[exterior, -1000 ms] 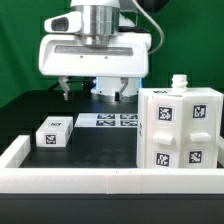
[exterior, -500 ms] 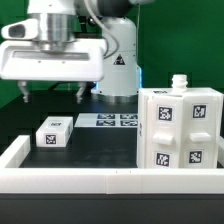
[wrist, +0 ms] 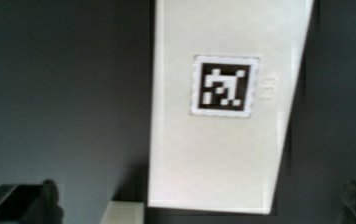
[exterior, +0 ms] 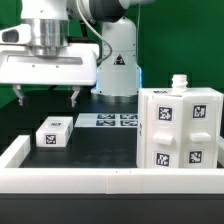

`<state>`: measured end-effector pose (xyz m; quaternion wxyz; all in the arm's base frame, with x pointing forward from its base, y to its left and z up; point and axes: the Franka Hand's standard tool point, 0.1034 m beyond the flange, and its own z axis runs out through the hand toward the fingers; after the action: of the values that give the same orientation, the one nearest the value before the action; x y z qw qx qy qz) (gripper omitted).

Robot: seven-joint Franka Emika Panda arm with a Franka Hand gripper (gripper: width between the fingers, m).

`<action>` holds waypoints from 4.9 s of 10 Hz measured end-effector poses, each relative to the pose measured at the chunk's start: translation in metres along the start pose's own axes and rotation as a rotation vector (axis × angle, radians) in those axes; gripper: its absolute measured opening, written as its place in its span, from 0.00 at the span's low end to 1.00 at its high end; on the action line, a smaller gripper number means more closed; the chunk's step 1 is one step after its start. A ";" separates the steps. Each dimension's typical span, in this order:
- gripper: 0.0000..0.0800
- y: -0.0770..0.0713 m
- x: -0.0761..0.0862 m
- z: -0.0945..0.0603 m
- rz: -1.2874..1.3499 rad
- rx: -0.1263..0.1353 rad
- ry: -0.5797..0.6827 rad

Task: Assemble cabinet

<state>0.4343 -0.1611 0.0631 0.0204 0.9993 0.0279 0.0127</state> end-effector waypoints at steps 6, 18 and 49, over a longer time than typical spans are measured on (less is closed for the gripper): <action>1.00 0.003 -0.013 0.036 -0.020 -0.052 -0.006; 0.69 0.000 -0.014 0.042 -0.026 -0.050 -0.018; 0.70 -0.202 0.172 -0.110 0.295 0.049 0.006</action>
Offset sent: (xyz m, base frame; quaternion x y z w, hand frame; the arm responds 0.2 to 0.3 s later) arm -0.0091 -0.0092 -0.0255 -0.0074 0.0169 0.0053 0.9998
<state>0.5921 0.0543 0.1684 -0.0061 0.9927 -0.1190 0.0178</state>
